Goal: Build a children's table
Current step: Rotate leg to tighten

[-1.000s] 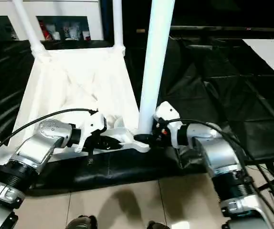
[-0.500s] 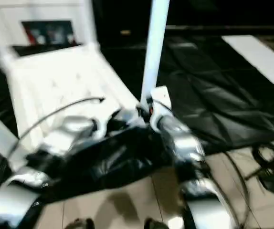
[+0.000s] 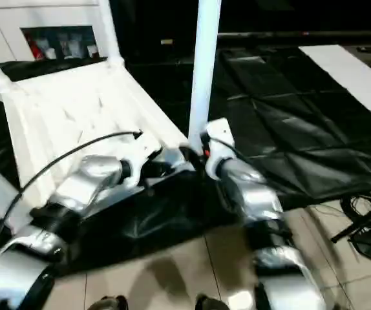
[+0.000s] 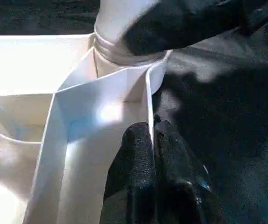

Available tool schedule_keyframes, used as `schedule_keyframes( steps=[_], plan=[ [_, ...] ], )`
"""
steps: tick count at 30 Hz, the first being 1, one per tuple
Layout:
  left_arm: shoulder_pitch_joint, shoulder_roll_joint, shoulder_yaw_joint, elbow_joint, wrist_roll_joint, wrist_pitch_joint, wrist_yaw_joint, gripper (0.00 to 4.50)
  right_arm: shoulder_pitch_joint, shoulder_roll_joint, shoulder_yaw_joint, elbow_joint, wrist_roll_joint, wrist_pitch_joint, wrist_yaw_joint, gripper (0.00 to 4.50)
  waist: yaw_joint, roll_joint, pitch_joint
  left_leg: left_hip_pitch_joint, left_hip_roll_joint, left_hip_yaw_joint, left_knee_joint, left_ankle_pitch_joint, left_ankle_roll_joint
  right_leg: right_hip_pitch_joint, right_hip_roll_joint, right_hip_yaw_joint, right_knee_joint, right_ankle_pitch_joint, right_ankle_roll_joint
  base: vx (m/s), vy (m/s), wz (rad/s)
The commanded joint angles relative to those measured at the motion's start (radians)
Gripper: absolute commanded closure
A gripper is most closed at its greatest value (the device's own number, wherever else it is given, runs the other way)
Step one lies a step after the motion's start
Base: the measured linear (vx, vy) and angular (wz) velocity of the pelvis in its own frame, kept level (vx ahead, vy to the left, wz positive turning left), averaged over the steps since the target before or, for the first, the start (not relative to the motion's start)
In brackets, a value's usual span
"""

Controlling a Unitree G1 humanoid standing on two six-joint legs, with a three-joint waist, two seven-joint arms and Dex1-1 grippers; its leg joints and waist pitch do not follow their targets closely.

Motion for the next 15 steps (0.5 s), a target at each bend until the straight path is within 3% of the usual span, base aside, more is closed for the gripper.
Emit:
schedule_keyframes(
  steps=[1, 2, 6, 8, 9, 11, 15],
  plan=[
    [-0.011, -0.027, -0.041, -0.079, -0.054, -0.055, -0.094, 4.5, 0.021, 0.018, 0.103, -0.029, 0.026, 0.03, 0.125, 1.42, 0.008, -0.003, -0.07, 0.016, 0.011, 0.006, -0.061, -0.32, 0.04, 0.046, -0.033, 0.025, -0.068, -0.282, -0.201, 0.052, -0.008, 0.02],
    [0.005, -0.011, -0.051, -0.104, -0.065, -0.051, -0.136, 4.5, 0.029, -0.009, 0.114, -0.045, 0.026, 0.032, 0.162, 1.42, 0.011, -0.006, -0.075, 0.017, 0.012, 0.008, -0.058, -0.308, 0.043, 0.049, -0.034, 0.024, -0.065, -0.272, -0.209, 0.0, 0.0, 0.0],
    [0.045, 0.039, -0.081, -0.17, -0.088, -0.026, -0.252, 4.5, 0.052, -0.089, 0.146, -0.093, 0.032, 0.044, 0.286, 1.42, 0.025, 0.0, -0.08, 0.02, 0.018, 0.011, -0.052, -0.242, 0.06, 0.051, -0.029, 0.025, -0.048, -0.147, -0.254, 0.0, 0.0, 0.0],
    [0.059, 0.058, -0.094, -0.193, -0.094, -0.021, -0.291, 4.5, 0.056, -0.114, 0.156, -0.107, 0.036, 0.052, 0.328, 1.42, 0.032, -0.001, -0.081, 0.019, 0.017, 0.011, -0.051, -0.221, 0.065, 0.054, -0.027, 0.023, -0.041, -0.117, -0.257, 0.0, 0.0, 0.0],
    [0.07, 0.072, -0.102, -0.212, -0.097, -0.01, -0.315, 4.5, 0.058, -0.129, 0.164, -0.114, 0.034, 0.057, 0.352, 1.42, 0.035, 0.0, -0.082, 0.024, 0.018, 0.014, -0.049, -0.229, 0.067, 0.051, -0.028, 0.024, -0.041, -0.115, -0.263, 0.0, 0.0, 0.0],
    [0.076, 0.079, -0.104, -0.222, -0.096, -0.005, -0.323, 4.5, 0.057, -0.135, 0.168, -0.116, 0.03, 0.06, 0.364, 1.56, 0.036, -0.003, -0.081, 0.022, 0.017, 0.015, -0.05, -0.235, 0.065, 0.052, -0.03, 0.024, -0.042, -0.137, -0.264, 0.0, 0.0, 0.0],
    [0.074, 0.079, -0.096, -0.214, -0.081, -0.006, -0.301, 4.5, 0.052, -0.132, 0.175, -0.112, 0.036, 0.067, 0.378, 1.96, 0.04, -0.005, -0.079, 0.026, 0.018, 0.015, -0.053, -0.286, 0.039, 0.047, -0.035, 0.028, -0.052, -0.243, -0.237, 0.0, 0.0, 0.0]
  ],
)
